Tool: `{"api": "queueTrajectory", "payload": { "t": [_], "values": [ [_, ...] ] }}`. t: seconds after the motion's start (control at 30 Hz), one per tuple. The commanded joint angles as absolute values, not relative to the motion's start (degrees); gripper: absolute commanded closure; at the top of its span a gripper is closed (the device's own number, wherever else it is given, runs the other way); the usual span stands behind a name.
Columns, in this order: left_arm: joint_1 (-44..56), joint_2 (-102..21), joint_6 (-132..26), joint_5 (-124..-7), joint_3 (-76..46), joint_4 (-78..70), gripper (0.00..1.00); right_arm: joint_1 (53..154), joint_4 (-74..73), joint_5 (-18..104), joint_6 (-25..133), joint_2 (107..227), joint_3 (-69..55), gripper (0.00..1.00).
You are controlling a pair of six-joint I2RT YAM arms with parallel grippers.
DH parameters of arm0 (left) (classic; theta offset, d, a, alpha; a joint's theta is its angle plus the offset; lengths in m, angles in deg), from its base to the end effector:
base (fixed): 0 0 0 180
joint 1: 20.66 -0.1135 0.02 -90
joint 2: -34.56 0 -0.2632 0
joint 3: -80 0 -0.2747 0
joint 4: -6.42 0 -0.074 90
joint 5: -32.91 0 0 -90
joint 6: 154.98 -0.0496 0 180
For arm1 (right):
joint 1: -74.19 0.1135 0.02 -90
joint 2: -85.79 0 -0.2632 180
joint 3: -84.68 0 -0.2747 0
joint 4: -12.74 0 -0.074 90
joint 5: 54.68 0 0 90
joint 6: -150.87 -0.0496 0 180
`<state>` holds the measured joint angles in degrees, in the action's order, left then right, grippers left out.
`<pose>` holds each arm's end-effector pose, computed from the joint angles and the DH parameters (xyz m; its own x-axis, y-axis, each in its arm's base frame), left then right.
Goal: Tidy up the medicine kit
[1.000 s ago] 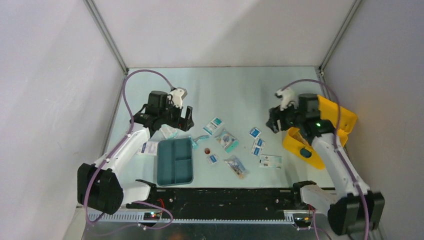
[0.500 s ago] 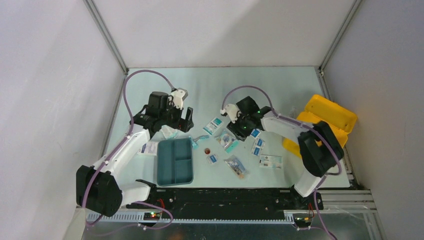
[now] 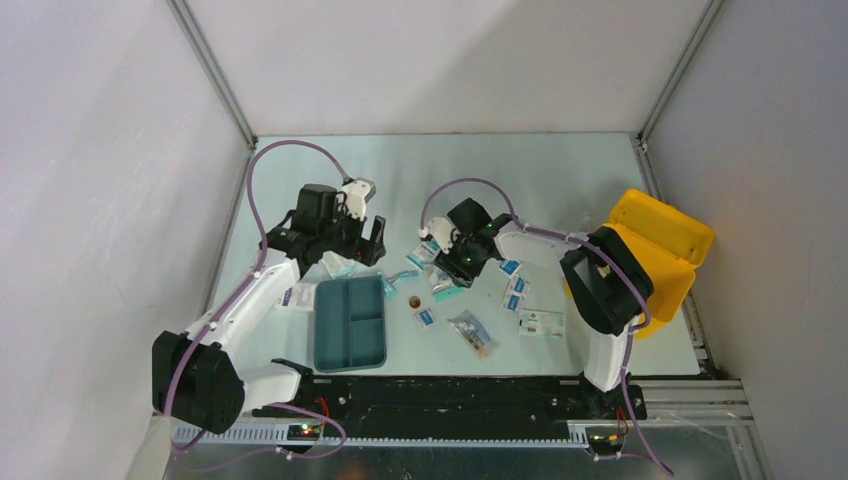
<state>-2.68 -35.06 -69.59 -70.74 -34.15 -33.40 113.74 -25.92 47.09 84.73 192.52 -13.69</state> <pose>0.2731 -0.1009 0.2579 -0.6165 0.2822 -0.7350 0.5138 0.8516 -0.1040 0.3010 0.2617 0.1391 -0.3522 -0.8044 -0.4784 -0.9134 0.4068 -0.0115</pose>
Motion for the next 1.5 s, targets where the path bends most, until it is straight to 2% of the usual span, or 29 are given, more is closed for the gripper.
{"api": "queueTrajectory", "payload": {
  "t": [0.0,0.27,0.4,0.53,0.7,0.83,1.07,1.2,1.37,1.47],
  "values": [
    [-2.6,-33.2,-71.1,-70.1,-34.2,-32.6,0.04,115.2,-28.7,49.8,85.1,195.3,-9.9,0.45],
    [-2.6,-32.3,-71.5,-69.3,-34.8,-32.6,0.04,115.1,-28.7,54.6,80.8,193.4,-8.6,0.34],
    [-2.7,-31.9,-71.6,-68.9,-34.7,-32.8,0.04,115.2,-28.7,53.0,76.2,196.6,-5.5,0.34],
    [-3.0,-30.8,-71.9,-68.5,-34.8,-33.1,0.04,115.4,-31.4,50.4,72.7,202.1,-1.7,0.44],
    [-3.5,-29.6,-72.7,-68.4,-35.2,-33.6,0.04,116.0,-34.5,49.2,70.8,204.8,-0.2,0.72],
    [-3.8,-28.9,-72.8,-68.1,-35.2,-33.7,0.04,116.2,-35.4,47.0,70.8,201.7,-1.2,0.88],
    [-4.6,-28.0,-73.2,-67.6,-35.2,-33.7,0.04,113.7,-38.8,46.3,71.8,187.7,-3.6,1.0],
    [-4.7,-28.5,-73.5,-67.7,-34.9,-33.7,0.04,110.4,-38.3,42.0,74.1,177.9,-7.0,1.0],
    [-4.7,-29.2,-73.2,-68.7,-34.5,-33.7,0.04,100.2,-42.2,40.4,75.5,166.2,-7.6,1.0],
    [-4.7,-29.6,-73.3,-68.9,-34.5,-33.7,0.04,90.3,-45.9,41.2,75.2,160.7,-7.9,1.0]
  ]
}}
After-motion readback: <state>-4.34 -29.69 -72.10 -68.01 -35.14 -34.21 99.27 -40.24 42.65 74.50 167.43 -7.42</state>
